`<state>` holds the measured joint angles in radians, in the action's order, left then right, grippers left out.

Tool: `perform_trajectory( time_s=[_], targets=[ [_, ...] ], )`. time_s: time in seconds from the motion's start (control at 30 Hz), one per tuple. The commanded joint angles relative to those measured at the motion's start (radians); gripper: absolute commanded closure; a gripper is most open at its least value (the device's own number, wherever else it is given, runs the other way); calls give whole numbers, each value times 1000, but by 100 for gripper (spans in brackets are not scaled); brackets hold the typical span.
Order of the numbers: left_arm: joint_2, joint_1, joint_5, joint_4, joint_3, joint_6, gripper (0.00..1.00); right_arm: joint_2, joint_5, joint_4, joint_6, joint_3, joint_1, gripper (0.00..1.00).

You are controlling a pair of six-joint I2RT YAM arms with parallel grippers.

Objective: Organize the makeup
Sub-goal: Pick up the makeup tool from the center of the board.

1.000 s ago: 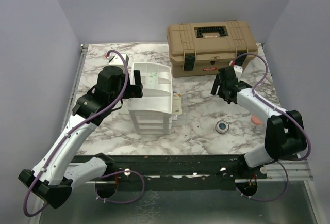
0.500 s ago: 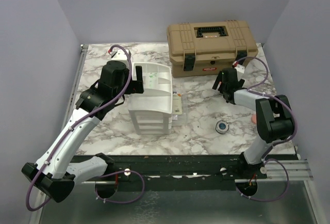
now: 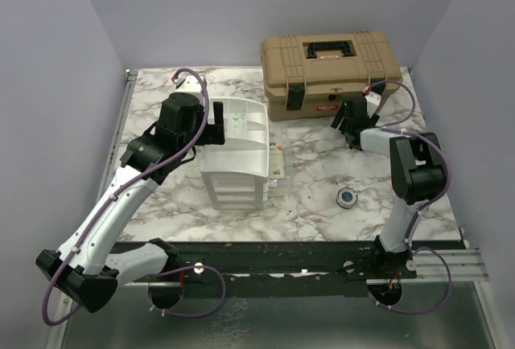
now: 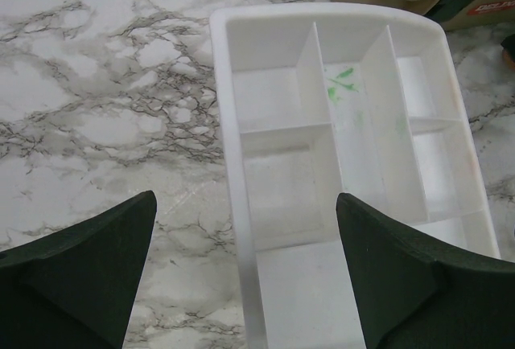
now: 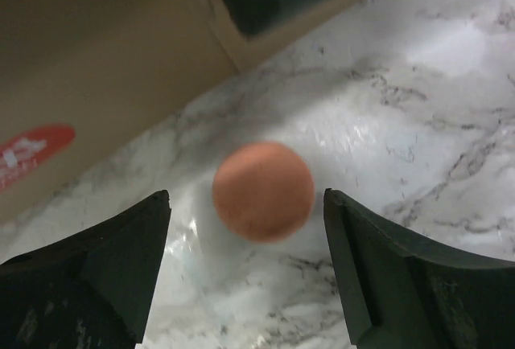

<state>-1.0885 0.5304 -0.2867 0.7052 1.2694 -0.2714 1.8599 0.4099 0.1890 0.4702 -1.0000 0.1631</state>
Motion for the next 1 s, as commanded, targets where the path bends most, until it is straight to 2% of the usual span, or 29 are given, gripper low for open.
perform_trajectory(
  time_s=[0.0, 0.13, 0.4, 0.67, 0.7, 0.97],
  targets=[
    [-18, -1, -29, 1, 37, 21, 5, 72, 93, -107, 68, -103, -20, 19],
    [-19, 0, -30, -1, 36, 24, 5, 119, 127, -213, 102, -172, -20, 22],
    [3, -1, -31, -1, 10, 15, 5, 166, 101, -386, 118, -243, -22, 38],
    [17, -1, -23, -1, -5, 7, 5, 150, -32, -407, 121, -187, -22, 41],
    [20, -1, -21, -1, -6, 6, 5, 154, -40, -419, 119, -192, -22, 43],
    [54, -1, -24, 0, -22, -6, 5, 130, -46, -473, 134, -164, -21, 45]
  ],
)
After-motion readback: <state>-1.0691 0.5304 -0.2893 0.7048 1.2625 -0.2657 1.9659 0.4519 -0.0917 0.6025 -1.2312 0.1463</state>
